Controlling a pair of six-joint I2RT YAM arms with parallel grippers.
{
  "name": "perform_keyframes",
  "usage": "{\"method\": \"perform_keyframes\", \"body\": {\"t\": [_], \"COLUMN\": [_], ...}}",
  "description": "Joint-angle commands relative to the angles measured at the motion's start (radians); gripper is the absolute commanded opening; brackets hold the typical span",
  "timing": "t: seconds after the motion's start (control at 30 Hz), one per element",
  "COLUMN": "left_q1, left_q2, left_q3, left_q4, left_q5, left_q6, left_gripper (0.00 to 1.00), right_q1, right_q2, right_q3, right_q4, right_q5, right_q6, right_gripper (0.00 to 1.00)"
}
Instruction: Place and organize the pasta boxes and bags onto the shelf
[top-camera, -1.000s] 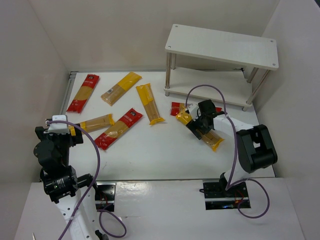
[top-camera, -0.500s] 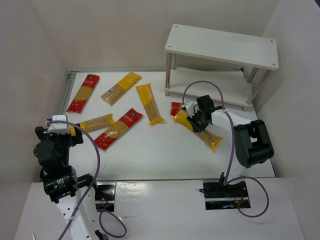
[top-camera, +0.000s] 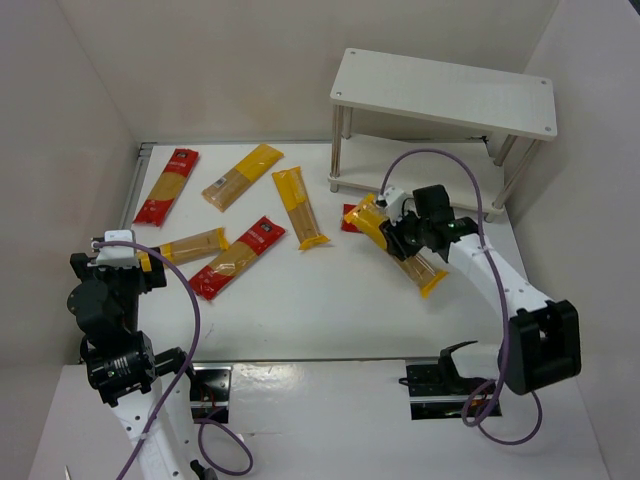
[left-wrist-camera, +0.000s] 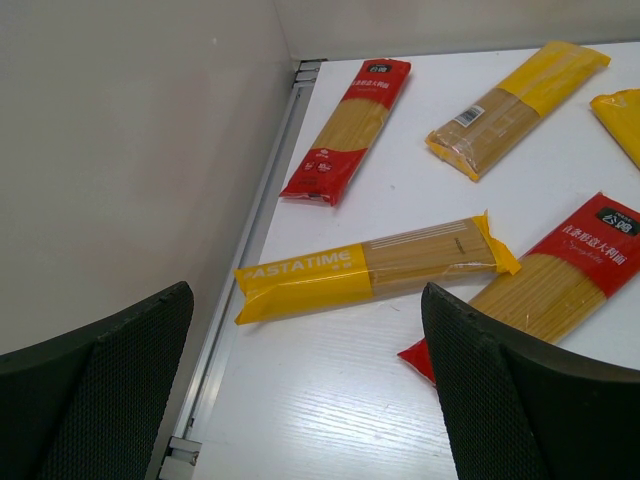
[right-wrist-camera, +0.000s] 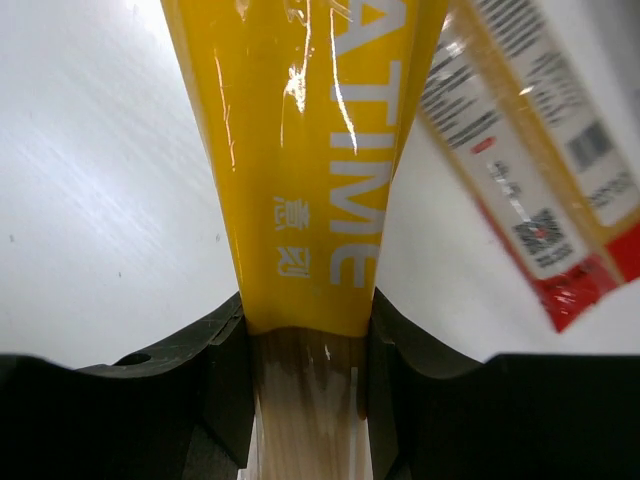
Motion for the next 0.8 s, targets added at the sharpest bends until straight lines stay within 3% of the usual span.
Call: {"method": "perform_keyframes", "body": {"t": [0.0,0.3,0.77], "left_q1": [0.008,0.008,0.008], "left_q2": [-0.013,-0.013,-0.013], "left_q3": [0.0,0.0,0.0], "left_q4": [0.033,0.033,0.033], "left_q5": [0.006,0.006,0.006], "left_q6": [-0.022,-0.022,-0.022], "left_gripper": [1.0,1.0,1.0], "right_q1": [-0.019,-0.107,-0.138], "right_q2": [-0.083,-0.063,0.079], "right_q3": [0.053,0.031,0.073], "right_q4": [0.137,0.338,0.543], "right_q5": [0.068,0.349,0.643], "right_q6": [0.103,0.194,0.113], "right_gripper": [0.0,0.0,0.0]}}
